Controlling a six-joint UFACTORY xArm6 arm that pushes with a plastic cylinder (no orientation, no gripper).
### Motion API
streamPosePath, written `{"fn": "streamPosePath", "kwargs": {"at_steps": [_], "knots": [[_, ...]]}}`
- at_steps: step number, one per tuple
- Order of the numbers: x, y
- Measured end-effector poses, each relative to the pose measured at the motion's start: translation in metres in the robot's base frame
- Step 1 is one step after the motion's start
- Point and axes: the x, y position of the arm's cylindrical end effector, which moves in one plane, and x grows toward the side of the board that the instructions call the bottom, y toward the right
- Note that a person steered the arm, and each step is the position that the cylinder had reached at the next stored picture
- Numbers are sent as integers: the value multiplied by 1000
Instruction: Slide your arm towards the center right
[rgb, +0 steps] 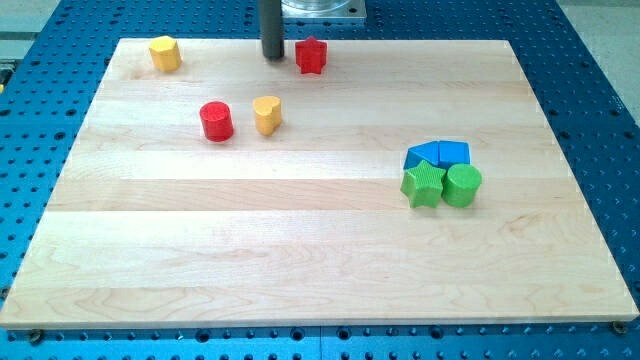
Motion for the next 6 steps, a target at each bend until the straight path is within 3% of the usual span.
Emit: {"fn": "streamPosePath", "kwargs": {"at_steps": [1, 2, 3, 5, 6], "knots": [[35, -1], [56, 42], [63, 92], [60, 104], [78, 120]]}}
